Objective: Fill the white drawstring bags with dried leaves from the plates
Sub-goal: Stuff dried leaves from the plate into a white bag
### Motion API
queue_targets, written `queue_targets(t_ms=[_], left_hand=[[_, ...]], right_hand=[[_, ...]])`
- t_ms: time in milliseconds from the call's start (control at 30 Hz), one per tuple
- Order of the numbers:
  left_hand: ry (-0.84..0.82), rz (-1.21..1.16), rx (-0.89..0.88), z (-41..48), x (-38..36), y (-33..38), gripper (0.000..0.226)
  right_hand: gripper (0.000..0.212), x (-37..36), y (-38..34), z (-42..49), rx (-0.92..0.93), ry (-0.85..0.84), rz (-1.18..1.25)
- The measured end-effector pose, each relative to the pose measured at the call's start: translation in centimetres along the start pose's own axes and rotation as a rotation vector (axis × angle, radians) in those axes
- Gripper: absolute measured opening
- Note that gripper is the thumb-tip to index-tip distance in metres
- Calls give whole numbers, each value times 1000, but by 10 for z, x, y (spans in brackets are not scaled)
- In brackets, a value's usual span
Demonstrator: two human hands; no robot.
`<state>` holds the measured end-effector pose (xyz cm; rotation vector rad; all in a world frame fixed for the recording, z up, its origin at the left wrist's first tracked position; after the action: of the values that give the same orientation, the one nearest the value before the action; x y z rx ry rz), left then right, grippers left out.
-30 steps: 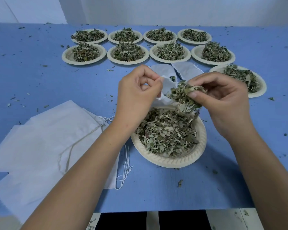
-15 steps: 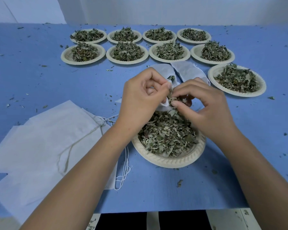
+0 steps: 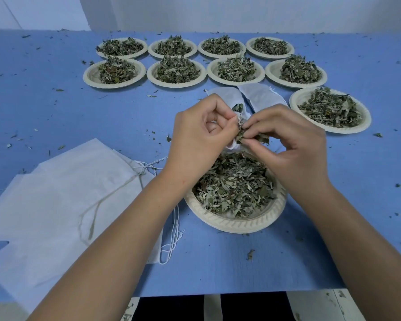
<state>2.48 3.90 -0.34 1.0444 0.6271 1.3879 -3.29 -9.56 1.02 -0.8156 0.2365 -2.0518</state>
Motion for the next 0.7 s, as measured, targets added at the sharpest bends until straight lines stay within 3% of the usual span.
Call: queue_targets(t_ms=[200,300,433,600,700], left_hand=[[-43,-37,1,-1,-3,-1,11],[17,-45,10,2,3,-2,16],[28,-37,23,1,3,-1,18],[-20,-50,-2,-1,-3,1,14],[-21,-47,-9,-1,-2,2,14]], right_hand=[[7,-16,1,0,26,-131,-129],[17,-13,8,-1,-57,-171,-2],[19,-6,9,1,-103,-68,116],[10,-5,-2,-1,31,36,-81],[12,-12,-4,0,88,-21,-219]])
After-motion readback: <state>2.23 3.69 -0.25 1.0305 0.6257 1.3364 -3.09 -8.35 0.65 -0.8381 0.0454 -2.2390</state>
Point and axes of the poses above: each hand's wrist, its own z-axis towards the middle knuckle, its own x-axis out of the back of the hand, y = z × x, the point moved 6 cm from there along z, towards the middle knuckle, and after that the axes turned 3 degrees about z, right-handed, at the moved point
